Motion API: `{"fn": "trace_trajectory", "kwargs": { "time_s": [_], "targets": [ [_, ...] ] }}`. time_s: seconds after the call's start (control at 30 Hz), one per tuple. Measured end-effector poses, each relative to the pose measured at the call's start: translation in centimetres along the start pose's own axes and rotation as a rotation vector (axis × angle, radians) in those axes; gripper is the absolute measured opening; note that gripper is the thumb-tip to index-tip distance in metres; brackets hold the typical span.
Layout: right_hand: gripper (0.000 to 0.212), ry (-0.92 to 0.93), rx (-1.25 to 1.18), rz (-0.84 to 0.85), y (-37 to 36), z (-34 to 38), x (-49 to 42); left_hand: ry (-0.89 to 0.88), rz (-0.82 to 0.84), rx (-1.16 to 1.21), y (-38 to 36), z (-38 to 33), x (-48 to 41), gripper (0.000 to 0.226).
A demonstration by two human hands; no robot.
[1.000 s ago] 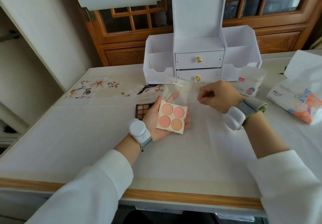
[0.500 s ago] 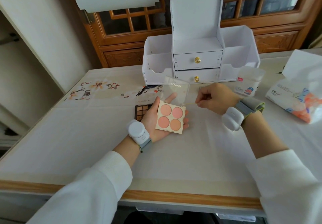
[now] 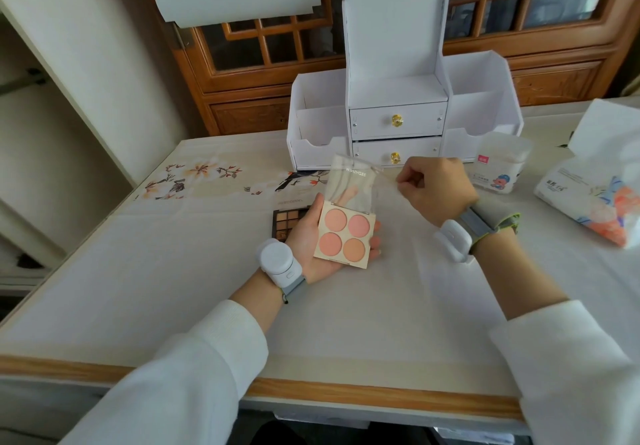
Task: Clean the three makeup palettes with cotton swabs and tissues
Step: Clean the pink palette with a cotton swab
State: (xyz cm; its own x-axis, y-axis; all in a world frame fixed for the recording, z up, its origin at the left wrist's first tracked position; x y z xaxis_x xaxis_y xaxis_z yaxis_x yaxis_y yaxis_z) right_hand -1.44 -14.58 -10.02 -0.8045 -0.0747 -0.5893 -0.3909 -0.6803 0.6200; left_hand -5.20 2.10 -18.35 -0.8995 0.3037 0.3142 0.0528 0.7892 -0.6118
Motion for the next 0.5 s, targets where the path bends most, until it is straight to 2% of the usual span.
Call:
{"fn": "trace_trajectory", "kwargs": {
  "time_s": [0.13,0.3,0.43,0.5],
  "targets": [
    [0.007,0.037,-0.018,0.048,-0.7,0.9,0.3,0.014,0.007,-0.022,-0.1,0.1,0.0,0.058],
    [0.009,0.022,0.019,-0.039,0.0,0.2,0.1,0.010,-0.005,-0.023,0.1,0.2,-0.1,0.053],
    [0.008,0.030,0.012,0.013,-0.7,0.9,0.4,0.009,-0.013,-0.052,0.1,0.1,0.0,0.051],
    [0.007,0.073,-0.021,0.037,-1.1,1.9,0.6,0.023,-0.023,-0.066,0.1,0.0,0.0,0.058]
  ]
}}
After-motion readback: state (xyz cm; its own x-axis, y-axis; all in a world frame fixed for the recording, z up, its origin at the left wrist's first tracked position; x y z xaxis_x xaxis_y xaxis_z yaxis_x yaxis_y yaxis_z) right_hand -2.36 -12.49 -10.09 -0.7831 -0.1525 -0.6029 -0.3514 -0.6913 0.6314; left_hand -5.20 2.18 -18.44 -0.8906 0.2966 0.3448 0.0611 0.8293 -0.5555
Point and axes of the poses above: each hand's wrist, its own x-axis away from the middle knuckle, its own y-axis out of the back of the hand, z = x × y, the point moved 5 cm from there along -x, towards the middle knuckle, and after that the axes turned 8 degrees about -z, right-handed, at the moved point
